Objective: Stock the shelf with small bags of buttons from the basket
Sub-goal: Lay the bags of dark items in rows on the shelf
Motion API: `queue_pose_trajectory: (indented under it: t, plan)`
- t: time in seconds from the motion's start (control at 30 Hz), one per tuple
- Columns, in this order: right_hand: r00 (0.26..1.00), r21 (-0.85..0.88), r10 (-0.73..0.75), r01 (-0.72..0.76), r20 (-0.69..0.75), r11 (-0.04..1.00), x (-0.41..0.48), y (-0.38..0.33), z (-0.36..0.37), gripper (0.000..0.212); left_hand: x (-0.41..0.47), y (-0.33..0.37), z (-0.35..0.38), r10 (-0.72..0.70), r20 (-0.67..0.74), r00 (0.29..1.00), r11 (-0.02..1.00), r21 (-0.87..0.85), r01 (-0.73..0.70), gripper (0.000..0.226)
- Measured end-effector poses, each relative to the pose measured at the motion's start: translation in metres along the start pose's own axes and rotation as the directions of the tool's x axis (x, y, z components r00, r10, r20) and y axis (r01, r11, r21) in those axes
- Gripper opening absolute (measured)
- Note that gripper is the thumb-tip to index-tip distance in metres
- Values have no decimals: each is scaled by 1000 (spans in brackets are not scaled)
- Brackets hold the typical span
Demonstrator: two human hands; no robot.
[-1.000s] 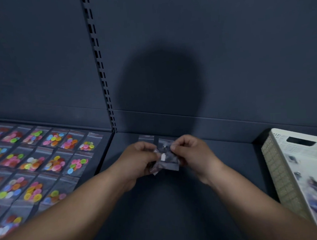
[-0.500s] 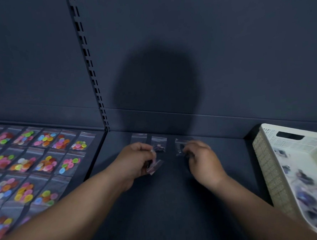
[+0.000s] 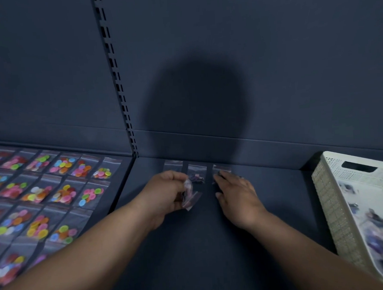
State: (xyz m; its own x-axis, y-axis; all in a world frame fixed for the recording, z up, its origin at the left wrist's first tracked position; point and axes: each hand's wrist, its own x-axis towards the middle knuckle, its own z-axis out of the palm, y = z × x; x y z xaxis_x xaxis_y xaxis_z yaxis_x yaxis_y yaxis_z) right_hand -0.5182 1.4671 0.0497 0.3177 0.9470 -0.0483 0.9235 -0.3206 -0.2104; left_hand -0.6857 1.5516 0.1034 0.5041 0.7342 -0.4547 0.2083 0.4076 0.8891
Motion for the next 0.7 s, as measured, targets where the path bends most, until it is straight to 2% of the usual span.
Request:
queue_pose_trajectory:
  t: [0.13,0.23,0.27,0.3,0.37,0.4,0.43,0.53,0.7]
  plan:
    - [999,75,-8,10,-31,997,-2,1,0,51,-2,1,-1,20,7,1000,1000,1,-20,26]
    - [974,313,55,17,-218,950,-4,-8,-7,33,-3,2,1,43,-1,999,999,-10,-43,26]
    - [965,450,117,1,-235,893,-6,-14,-13,21,-3,2,3,51,-2,999,998,-23,-51,27]
    - [966,612,180,-29,-186,790,-8,-22,-19,15,-3,3,4,61,0,998,997,-41,-61,27]
    - [973,881,221,-158,63,446,-15,-35,-30,22,-4,5,9,89,12,996,993,-84,-88,26]
    - [963,924,194,-241,189,297,-18,-40,-33,21,-4,6,12,102,20,995,990,-101,-100,24]
    - [952,933,164,-288,257,215,-21,-42,-35,20,-5,7,14,112,28,993,988,-114,-108,21]
    - [945,953,197,-286,263,100,-24,-41,-38,26,-4,7,23,113,25,993,988,-110,-110,10]
    - [924,960,266,-278,273,-20,-28,-27,-47,25,-2,1,31,26,63,998,1000,11,-27,3]
